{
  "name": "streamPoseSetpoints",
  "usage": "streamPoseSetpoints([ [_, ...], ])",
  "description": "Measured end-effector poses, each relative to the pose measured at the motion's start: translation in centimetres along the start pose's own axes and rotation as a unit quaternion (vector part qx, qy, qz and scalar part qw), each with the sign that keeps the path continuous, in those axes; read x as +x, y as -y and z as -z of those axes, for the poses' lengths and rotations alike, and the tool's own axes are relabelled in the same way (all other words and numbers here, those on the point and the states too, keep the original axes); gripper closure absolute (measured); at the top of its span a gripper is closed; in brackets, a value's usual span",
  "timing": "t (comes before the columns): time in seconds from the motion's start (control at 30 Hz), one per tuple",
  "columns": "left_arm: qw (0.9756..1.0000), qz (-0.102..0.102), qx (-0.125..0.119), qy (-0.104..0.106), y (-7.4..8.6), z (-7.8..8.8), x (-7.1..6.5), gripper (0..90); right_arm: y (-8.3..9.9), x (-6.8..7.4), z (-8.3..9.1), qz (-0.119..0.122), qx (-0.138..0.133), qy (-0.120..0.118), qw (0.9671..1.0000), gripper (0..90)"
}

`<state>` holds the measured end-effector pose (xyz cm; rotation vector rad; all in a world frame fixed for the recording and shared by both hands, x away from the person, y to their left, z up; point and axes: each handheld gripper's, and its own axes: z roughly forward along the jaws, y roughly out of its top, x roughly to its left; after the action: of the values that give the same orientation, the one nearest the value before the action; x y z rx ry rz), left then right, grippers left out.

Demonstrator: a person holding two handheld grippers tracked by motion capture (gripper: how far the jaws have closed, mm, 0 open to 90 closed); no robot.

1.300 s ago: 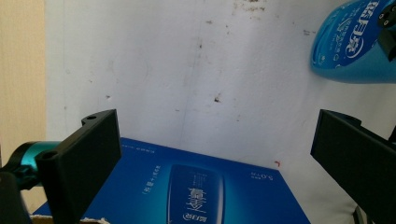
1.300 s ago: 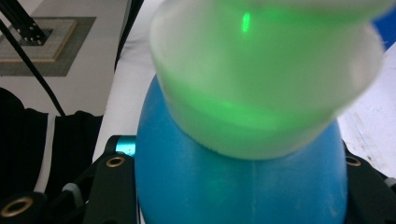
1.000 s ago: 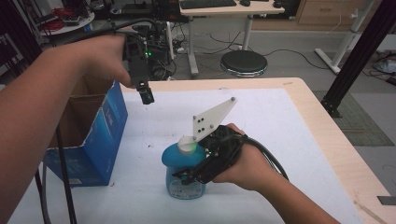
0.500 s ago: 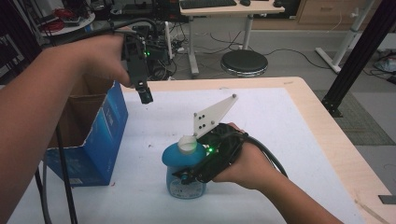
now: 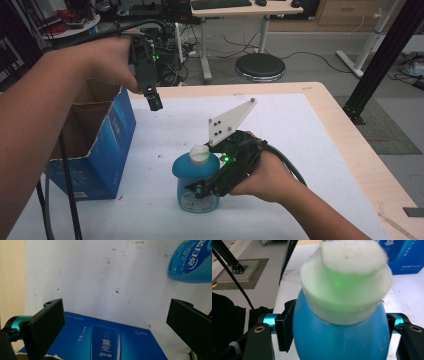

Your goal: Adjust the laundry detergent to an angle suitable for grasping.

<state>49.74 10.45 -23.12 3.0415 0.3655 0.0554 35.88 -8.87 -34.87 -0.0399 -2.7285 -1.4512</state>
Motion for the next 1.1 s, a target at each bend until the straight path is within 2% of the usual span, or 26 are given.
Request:
streamPoseSetpoints([
  [0.2, 1.0, -0.001, -0.001, 0.0, -0.1, -0.1, 0.0, 1.8, 0.1, -0.1, 0.1, -0.003, 0.002, -0.007, 1.0, 24.0],
  [0.57, 1.0, 0.002, 0.001, 0.0, 0.1, -0.2, 0.2, 1.8, 0.1, -0.3, 0.4, -0.005, -0.015, -0.02, 0.9997, 21.3],
  [0.6, 1.0, 0.002, 0.001, 0.0, 0.1, -0.1, 0.3, 1.8, 0.1, -0.3, 0.5, -0.005, -0.014, -0.02, 0.9997, 19.4],
  [0.63, 1.0, 0.002, 0.001, 0.0, 0.1, -0.1, 0.3, 1.8, 0.1, -0.3, 0.6, -0.005, -0.014, -0.016, 0.9998, 13.4],
  [0.8, 1.0, 0.002, 0.0, 0.0, 0.0, -0.2, 0.3, 1.8, 0.1, -0.4, 0.8, -0.006, -0.015, -0.013, 0.9998, 13.4],
  [1.0, 1.0, 0.003, 0.0, 0.0, 0.0, -0.2, 0.4, 1.7, 0.2, -0.4, 1.2, -0.001, -0.016, -0.025, 0.9996, 11.8],
  [1.03, 1.0, 0.003, 0.001, -0.001, 0.1, -0.2, 0.4, 1.8, 0.2, -0.4, 1.3, 0.001, -0.016, -0.023, 0.9996, 7.8],
  [1.07, 1.0, 0.003, 0.001, -0.001, 0.1, -0.2, 0.4, 1.8, 0.2, -0.4, 1.3, 0.001, -0.016, -0.023, 0.9996, 7.8],
  [1.1, 1.0, 0.004, 0.0, -0.001, 0.1, -0.2, 0.4, 1.7, 0.2, -0.4, 1.5, -0.005, -0.012, -0.02, 0.9997, 1.9],
])
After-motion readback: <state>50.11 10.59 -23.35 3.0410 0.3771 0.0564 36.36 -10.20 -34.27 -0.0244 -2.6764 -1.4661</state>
